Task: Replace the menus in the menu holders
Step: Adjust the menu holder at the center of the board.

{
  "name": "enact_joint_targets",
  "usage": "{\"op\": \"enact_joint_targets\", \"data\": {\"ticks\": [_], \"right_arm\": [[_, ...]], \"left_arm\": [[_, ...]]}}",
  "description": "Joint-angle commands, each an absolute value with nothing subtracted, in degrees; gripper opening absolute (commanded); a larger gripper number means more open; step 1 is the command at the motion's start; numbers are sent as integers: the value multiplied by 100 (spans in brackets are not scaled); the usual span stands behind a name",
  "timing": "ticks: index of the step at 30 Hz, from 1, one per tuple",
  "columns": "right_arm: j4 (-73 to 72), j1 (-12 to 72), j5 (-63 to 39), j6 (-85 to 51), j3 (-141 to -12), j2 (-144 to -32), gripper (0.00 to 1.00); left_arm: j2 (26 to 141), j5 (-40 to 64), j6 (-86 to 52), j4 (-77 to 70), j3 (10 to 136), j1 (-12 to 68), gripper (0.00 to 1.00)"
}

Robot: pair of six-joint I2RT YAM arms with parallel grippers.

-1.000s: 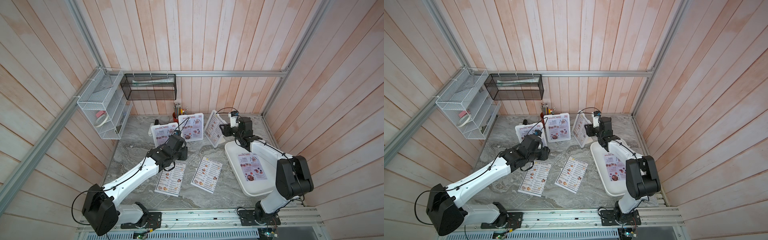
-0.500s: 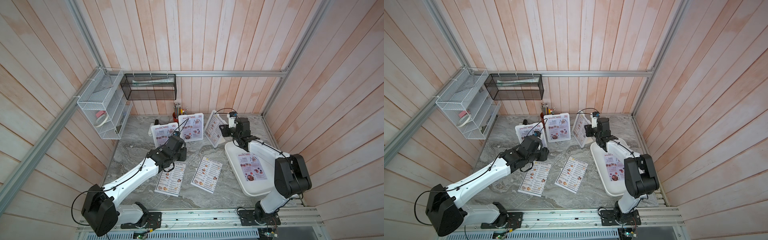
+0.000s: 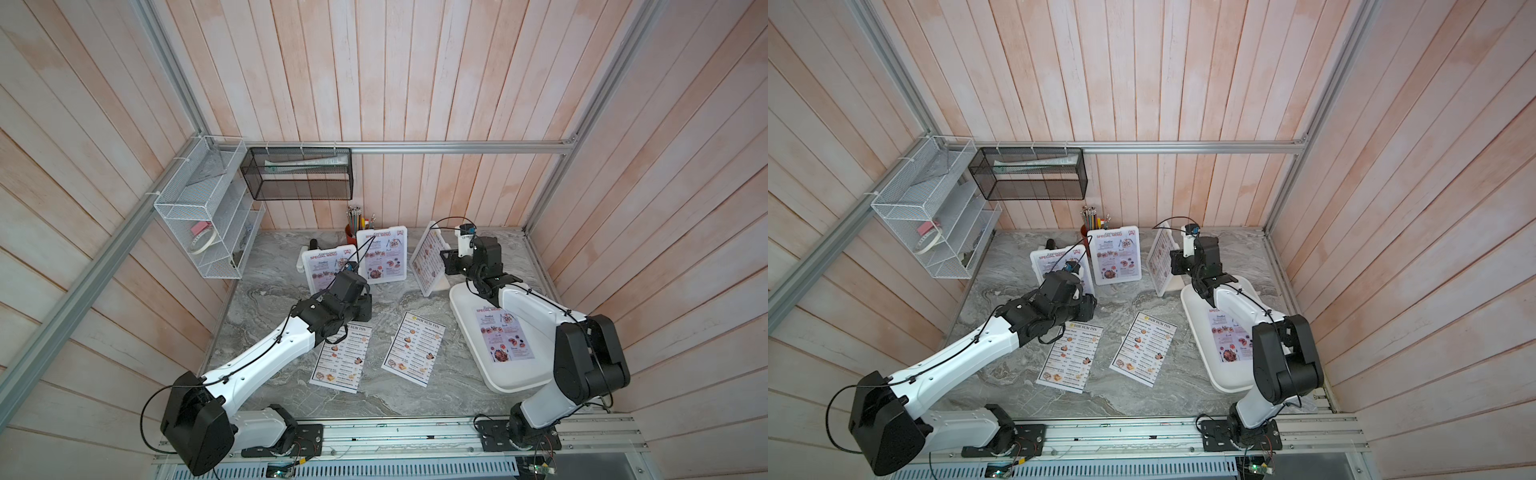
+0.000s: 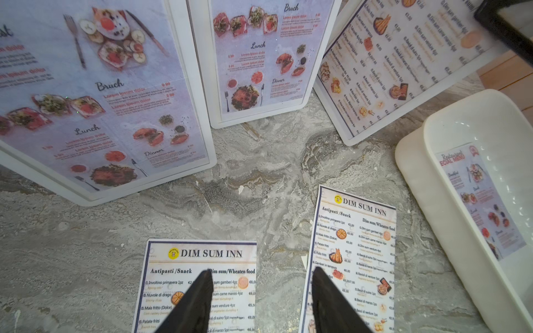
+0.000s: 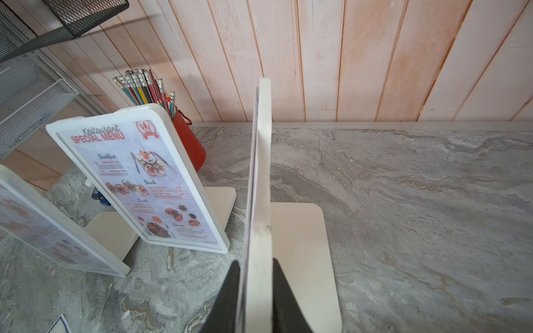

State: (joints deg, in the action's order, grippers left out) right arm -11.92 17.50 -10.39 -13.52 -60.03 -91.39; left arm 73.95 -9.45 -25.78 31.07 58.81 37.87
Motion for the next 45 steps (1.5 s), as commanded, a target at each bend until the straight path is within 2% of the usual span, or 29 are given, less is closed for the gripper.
{"op": "enact_joint_targets", "data": {"ticks": [1, 8, 10, 15, 18, 19, 22, 24, 33, 45], "right_arm": [[-1079, 1788, -958, -1402, -5859, -8900, 18], [-886, 1794, -1030, -1561, -5750, -8639, 19], [-647, 1789, -1003, -1540, -5870, -8598, 23], [135, 1771, -953, -1271, -6445, -8473, 41], [736, 1716, -1084, -1070, -7052, -8552, 45], [949, 1688, -1128, -1004, -7285, -8635, 44], [1556, 1589, -1328, -791, -8001, -8997, 31], [1946, 1509, -1399, -715, -8500, -9334, 27], [2686, 1433, -1774, -550, -9835, -10352, 23], [2962, 1424, -1945, -485, -10174, -10834, 21]], "left_arm": [[7305, -1024, -2602, 3002, 5830, 3753, 57], [7286, -1026, -2617, 3032, 5866, 3755, 57], [7297, -1028, -2616, 3040, 5852, 3757, 57], [7379, -993, -2601, 3006, 5834, 3753, 57], [7409, -885, -2622, 2963, 5783, 3753, 57], [7416, -862, -2620, 2953, 5758, 3758, 57], [7390, -844, -2658, 2933, 5669, 3762, 57], [7369, -844, -2694, 2929, 5619, 3762, 57], [7286, -817, -2719, 2971, 5496, 3764, 57], [7383, -883, -2668, 2961, 5589, 3767, 57]]}}
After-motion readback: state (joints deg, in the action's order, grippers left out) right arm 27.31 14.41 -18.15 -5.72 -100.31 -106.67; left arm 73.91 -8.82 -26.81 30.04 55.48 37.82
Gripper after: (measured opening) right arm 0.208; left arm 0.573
